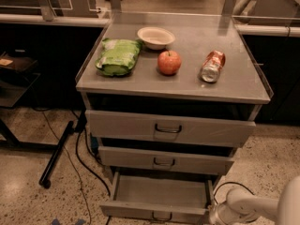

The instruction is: Open bottom drawer

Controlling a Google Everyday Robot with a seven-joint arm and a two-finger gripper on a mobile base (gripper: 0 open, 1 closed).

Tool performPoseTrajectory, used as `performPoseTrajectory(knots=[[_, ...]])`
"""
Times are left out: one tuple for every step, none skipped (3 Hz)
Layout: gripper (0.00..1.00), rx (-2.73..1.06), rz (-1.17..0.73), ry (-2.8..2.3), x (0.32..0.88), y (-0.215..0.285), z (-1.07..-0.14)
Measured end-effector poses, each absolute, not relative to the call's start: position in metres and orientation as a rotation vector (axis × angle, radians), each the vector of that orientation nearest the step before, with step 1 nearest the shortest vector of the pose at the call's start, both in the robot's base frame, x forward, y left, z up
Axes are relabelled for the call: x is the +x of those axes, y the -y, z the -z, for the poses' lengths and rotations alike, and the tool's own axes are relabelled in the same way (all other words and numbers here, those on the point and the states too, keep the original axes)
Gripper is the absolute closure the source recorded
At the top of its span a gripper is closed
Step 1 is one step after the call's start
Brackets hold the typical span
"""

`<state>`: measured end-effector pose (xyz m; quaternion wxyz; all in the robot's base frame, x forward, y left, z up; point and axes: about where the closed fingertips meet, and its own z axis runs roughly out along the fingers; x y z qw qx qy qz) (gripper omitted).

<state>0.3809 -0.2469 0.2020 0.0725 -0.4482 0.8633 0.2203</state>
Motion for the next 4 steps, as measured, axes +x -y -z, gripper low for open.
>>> performPoseTrajectory(knots=[[0.0, -1.306, -0.702, -2.619, 0.335, 0.265, -0.233], [0.0, -1.306, -0.704, -2.619, 0.333, 0.265, -0.233], [0.0, -1.344, -0.678, -2.561, 0.359, 0.248, -0.233], [0.0, -1.408, -0.633, -2.518, 0.392, 0.224, -0.227]])
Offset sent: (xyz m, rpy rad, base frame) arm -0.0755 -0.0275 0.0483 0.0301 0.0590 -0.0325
